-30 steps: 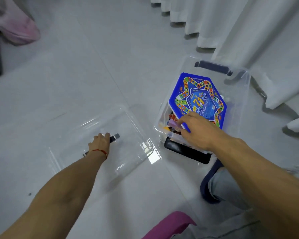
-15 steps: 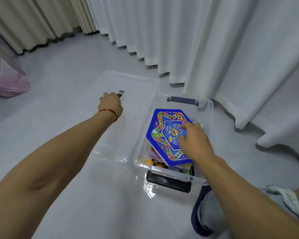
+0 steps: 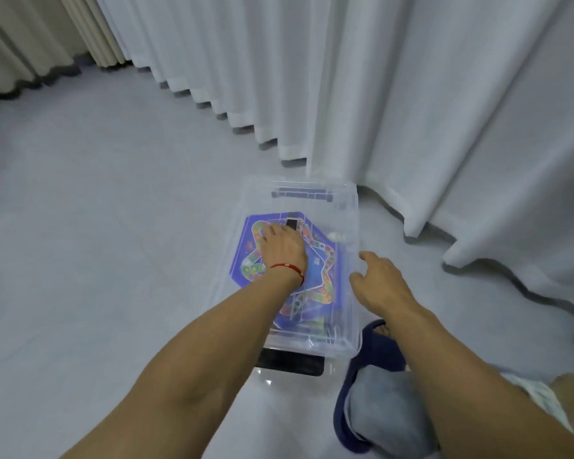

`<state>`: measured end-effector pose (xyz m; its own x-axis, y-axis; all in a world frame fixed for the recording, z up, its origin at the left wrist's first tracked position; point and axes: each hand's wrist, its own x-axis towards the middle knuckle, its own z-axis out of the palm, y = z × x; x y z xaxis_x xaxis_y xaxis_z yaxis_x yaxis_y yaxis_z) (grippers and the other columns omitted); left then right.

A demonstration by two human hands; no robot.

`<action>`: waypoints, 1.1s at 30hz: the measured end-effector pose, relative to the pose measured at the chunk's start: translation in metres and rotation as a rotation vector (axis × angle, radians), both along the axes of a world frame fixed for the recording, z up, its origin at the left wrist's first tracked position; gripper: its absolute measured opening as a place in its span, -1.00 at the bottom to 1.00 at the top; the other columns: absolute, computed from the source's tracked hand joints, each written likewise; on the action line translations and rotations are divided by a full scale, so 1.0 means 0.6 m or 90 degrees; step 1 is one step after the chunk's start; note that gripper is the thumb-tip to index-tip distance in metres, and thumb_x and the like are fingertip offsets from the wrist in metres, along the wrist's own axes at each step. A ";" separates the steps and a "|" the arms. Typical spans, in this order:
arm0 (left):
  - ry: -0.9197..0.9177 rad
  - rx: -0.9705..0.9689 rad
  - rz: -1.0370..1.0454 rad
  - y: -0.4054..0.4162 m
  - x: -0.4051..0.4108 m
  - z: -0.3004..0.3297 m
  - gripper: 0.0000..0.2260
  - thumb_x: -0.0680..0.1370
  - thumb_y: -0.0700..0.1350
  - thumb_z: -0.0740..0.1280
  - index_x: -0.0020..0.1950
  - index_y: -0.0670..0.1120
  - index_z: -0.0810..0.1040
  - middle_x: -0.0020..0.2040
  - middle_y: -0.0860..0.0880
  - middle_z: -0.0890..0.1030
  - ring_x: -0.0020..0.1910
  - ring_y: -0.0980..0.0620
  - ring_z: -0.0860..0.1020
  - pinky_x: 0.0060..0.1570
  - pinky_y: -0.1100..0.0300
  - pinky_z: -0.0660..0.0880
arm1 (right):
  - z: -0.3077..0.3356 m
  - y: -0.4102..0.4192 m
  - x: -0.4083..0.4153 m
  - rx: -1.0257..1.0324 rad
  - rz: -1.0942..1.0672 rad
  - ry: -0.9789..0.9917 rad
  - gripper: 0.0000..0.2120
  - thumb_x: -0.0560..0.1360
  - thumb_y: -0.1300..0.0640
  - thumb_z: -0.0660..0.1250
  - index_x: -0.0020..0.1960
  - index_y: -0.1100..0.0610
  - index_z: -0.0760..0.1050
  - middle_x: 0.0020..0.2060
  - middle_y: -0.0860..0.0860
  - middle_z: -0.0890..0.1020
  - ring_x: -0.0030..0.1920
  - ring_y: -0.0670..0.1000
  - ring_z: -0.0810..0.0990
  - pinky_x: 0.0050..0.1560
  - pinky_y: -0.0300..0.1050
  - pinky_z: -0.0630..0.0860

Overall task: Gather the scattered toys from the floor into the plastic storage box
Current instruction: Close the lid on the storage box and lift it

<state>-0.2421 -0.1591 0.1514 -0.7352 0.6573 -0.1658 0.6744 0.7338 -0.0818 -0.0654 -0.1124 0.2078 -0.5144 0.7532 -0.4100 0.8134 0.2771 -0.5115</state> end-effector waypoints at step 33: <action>-0.368 0.101 -0.403 0.121 -0.076 -0.036 -0.34 0.55 -0.25 0.32 0.57 0.12 0.17 0.59 0.06 0.08 0.58 -0.05 -0.10 0.50 -0.19 -0.27 | -0.053 0.443 -0.033 0.103 0.224 -0.229 -0.22 0.54 -0.27 0.22 0.52 0.23 0.11 0.41 0.21 0.39 0.33 0.23 0.45 0.28 0.08 0.42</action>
